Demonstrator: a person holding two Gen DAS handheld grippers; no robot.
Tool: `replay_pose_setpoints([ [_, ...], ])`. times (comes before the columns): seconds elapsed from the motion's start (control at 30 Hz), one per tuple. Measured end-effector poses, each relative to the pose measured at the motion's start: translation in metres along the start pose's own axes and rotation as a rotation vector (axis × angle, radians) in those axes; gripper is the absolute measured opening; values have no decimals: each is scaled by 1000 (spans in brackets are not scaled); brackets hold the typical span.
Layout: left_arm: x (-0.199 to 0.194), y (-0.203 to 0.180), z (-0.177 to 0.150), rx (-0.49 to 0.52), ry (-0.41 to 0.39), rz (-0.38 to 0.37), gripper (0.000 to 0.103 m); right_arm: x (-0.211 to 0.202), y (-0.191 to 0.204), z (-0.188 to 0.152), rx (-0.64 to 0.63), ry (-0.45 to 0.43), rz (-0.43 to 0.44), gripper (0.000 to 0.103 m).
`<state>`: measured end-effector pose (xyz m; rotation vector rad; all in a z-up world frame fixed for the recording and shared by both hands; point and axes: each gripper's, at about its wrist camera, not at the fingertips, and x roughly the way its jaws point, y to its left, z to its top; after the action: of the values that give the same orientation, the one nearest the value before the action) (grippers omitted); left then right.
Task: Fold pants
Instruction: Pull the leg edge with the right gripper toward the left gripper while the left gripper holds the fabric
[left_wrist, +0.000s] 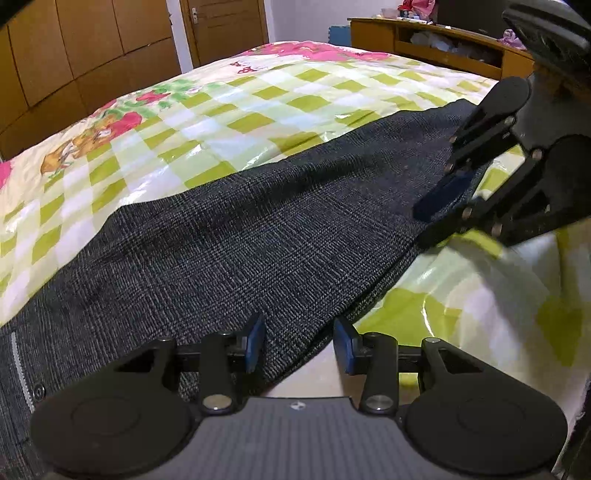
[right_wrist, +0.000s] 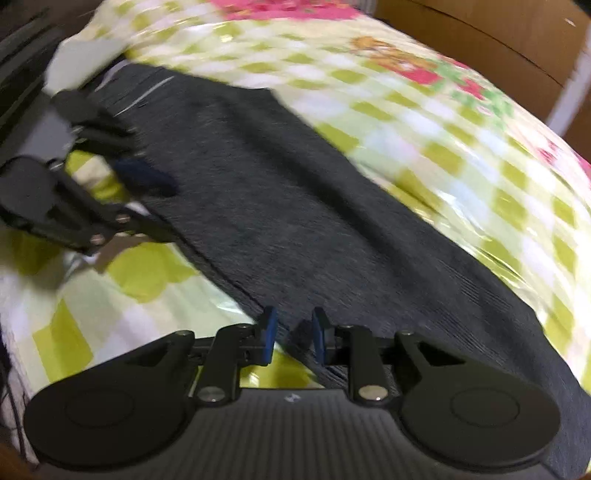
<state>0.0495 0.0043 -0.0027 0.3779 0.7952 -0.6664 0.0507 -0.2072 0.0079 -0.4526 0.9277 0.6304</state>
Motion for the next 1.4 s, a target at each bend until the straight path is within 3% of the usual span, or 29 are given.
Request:
replay_pose_setpoints([
  [0.13, -5, 8, 2, -50, -37, 8, 54, 4, 12, 7, -53, -20, 2, 22],
  [0.2, -8, 13, 3, -83, -49, 7, 53, 2, 17, 8, -75, -26, 19, 31],
  [0.33, -5, 16, 5, -100, -52, 8, 52, 7, 23, 14, -85, -43, 9, 32],
  [0.43, -3, 14, 4, -92, -49, 7, 51, 16, 25, 19, -76, -45, -13, 29],
  [0.47, -4, 13, 3, -85, -48, 6, 51, 17, 24, 20, -57, -43, -11, 23],
  [0.5, -5, 12, 3, -83, -47, 5, 45, 16, 22, 22, -39, -41, -2, 6],
  [0.53, -7, 12, 2, -83, -48, 0, 36, 13, 20, 23, -14, -38, 6, 3],
  [0.7, -23, 9, -1, -61, -60, -2, 35, -23, 28, 27, 12, -107, -5, 3],
  [0.83, -6, 9, -13, -67, 10, -1, 35, 9, 37, 15, 22, -14, 12, 3],
  [0.97, -24, 13, -15, -77, 5, -9, 35, 3, 35, 19, 62, -25, 28, 11],
  [1.07, -40, 21, -22, -95, 2, -3, 35, -21, 27, 31, 73, -51, 74, 12],
  [1.2, -58, 47, -27, -150, -47, 62, 36, -33, 9, 60, 149, -137, 124, 17],
  [1.3, -55, 72, -33, -202, -56, 133, 36, -7, -10, 96, 199, -198, 110, 19],
  [1.4, -49, 93, -40, -237, -49, 168, 37, 37, -28, 135, 244, -199, 122, 22],
])
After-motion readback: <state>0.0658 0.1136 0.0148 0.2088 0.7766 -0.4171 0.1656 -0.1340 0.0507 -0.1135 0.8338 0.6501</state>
